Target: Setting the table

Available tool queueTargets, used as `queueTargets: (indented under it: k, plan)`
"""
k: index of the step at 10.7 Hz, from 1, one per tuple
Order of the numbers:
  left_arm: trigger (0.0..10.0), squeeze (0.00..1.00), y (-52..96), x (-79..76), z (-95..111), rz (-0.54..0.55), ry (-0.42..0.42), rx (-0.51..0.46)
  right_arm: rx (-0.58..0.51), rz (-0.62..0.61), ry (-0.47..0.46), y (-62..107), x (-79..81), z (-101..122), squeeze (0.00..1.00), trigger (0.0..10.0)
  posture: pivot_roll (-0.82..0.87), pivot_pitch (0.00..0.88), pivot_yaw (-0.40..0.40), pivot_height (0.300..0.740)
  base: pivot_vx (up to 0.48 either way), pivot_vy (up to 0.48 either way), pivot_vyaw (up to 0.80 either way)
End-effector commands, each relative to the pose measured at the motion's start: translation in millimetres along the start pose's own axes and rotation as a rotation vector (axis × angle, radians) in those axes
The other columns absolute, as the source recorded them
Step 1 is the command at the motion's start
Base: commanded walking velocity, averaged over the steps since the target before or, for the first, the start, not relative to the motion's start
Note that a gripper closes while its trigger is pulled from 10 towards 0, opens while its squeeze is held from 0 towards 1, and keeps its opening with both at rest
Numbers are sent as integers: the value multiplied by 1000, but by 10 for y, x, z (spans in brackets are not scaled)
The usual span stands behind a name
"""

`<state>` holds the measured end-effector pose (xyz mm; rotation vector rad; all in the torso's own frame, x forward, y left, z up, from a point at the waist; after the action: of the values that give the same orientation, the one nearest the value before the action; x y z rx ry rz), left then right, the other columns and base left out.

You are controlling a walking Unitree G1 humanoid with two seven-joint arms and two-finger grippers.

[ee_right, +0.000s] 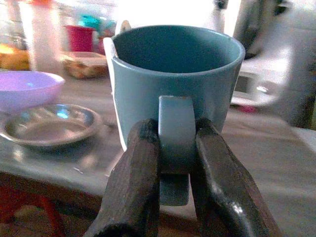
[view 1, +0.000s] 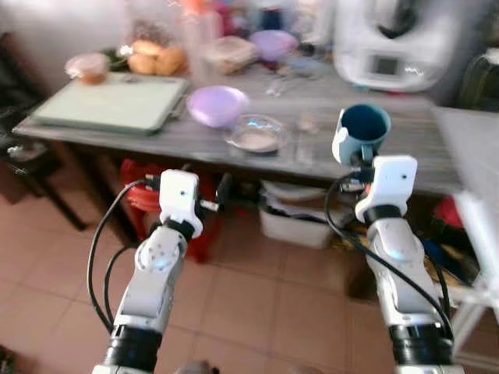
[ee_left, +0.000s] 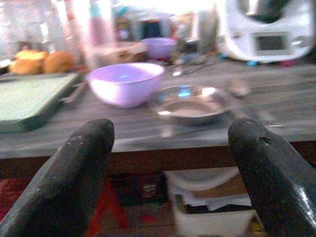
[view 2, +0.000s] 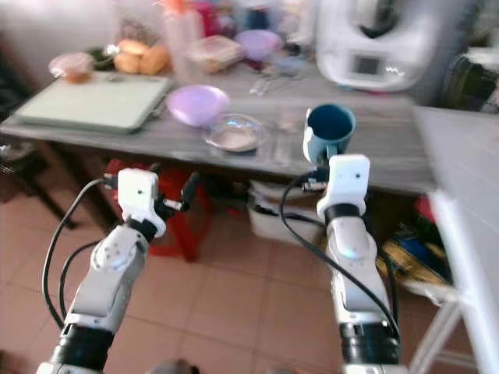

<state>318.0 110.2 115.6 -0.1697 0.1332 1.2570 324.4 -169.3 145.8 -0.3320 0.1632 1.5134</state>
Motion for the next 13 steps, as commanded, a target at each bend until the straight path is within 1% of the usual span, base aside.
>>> queueTargets:
  k: [1,2,5,7,8,9,10,11,12,13]
  plan:
    - [10000,0,-12,44,41,14,-5,-13,-41,14,7,-25,28,107,0,10000,-66,0,25,740,480,0,0]
    - [10000,0,-15,45,43,12,-3,-16,-34,10,11,-27,29,82,0,10000,-61,0,24,740,480,0,0]
    - [10000,0,-12,-2,42,-10,4,-20,-49,7,4,-72,58,129,0,10000,-59,0,28,740,480,0,0]
    - [10000,0,-21,5,53,-9,6,-26,-54,3,5,-88,58,141,0,10000,-56,0,28,740,480,0,0]
    - [10000,0,-20,27,39,11,1,-15,-59,2,4,-104,57,151,0,10000,-50,0,27,740,364,0,0]
    - [10000,0,-9,39,44,33,-3,-24,-61,-1,7,-112,56,151,0,10000,-48,0,24,740,0,0,0]
    - [10000,0,26,63,77,69,-29,-52,-50,-9,-8,-111,56,126,0,10000,-43,0,20,740,0,0,0]
    - [10000,0,124,193,139,154,-65,-87,-46,-12,-19,-112,59,111,0,10000,-41,0,21,740,0,0,0]
    - [10000,0,199,264,146,179,-78,-79,-48,-10,-15,-126,45,113,0,10000,-36,0,19,740,0,0,0]
    - [10000,0,256,344,88,209,-92,-22,-36,13,-19,-167,41,87,0,10000,-20,0,17,740,0,0,0]
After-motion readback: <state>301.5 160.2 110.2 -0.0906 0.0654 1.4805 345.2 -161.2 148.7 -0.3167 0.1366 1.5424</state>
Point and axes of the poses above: a point about 5 cm out from each wrist's last joint towards the gripper, its own y axis pointing back from the gripper into the wrist, its own z axis along the axis of the wrist's last joint, x = y × z, the point moved 3 cm from there along -y, pointing out of the wrist towards the gripper, and after that the axes turned 12 degrees about y, right-handed, at the moved point
